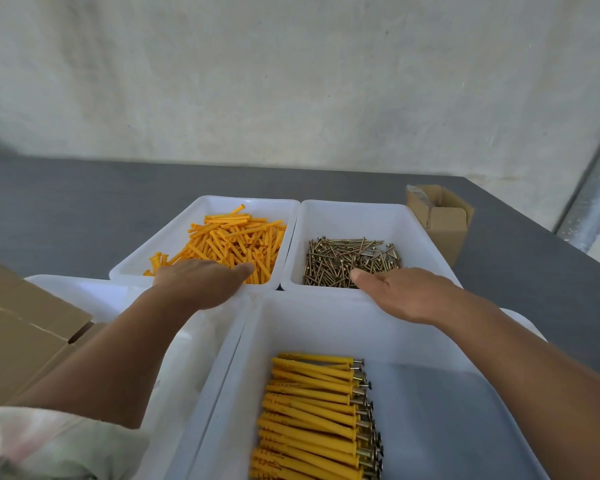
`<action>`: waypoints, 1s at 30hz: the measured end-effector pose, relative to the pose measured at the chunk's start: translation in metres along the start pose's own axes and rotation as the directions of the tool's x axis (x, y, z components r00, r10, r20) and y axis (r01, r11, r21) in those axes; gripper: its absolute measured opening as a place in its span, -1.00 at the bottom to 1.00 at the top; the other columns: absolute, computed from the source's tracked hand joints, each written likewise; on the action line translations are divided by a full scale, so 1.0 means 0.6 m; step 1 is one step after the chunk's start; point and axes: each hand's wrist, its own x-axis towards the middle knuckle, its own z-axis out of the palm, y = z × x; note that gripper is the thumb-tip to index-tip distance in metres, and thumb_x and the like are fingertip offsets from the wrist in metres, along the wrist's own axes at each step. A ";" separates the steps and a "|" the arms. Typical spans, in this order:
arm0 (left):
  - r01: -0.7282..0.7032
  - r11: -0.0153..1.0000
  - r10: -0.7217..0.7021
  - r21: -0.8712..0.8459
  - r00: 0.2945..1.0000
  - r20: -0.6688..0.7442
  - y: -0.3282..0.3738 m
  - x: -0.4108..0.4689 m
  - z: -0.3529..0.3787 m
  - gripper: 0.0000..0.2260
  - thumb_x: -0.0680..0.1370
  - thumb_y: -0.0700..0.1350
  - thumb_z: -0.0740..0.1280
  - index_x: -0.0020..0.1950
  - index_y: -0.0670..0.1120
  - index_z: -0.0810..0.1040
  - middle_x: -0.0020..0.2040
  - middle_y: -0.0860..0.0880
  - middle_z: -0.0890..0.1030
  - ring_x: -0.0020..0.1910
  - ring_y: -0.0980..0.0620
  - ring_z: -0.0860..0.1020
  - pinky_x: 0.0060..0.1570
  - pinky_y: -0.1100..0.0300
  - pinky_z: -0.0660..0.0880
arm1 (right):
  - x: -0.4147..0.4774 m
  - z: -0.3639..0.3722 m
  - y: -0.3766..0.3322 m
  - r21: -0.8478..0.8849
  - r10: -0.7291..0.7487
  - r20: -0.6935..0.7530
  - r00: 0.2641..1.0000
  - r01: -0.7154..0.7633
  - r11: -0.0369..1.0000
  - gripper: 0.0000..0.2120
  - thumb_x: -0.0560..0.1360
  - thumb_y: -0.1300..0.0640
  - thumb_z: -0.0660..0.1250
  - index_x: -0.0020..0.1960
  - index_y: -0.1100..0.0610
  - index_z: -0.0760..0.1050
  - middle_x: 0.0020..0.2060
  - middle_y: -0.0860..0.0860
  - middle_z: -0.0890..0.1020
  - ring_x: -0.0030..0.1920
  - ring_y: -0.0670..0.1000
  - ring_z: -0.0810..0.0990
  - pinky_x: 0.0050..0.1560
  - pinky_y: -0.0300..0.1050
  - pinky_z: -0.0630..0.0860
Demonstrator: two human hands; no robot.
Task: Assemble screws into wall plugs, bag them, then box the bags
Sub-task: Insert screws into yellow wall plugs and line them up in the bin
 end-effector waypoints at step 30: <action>-0.123 0.992 0.123 -0.021 0.992 0.000 -0.005 0.003 0.001 -0.24 0.48 0.48 -0.18 0.22 0.06 0.60 0.39 -0.06 0.48 0.38 -0.10 0.38 0.25 -0.02 0.29 | 0.004 0.002 0.002 0.032 -0.060 -0.024 0.998 0.061 0.998 -0.36 0.58 -0.37 -0.21 0.24 -0.09 0.51 0.20 -0.03 0.56 0.21 0.05 0.48 0.07 -0.02 0.38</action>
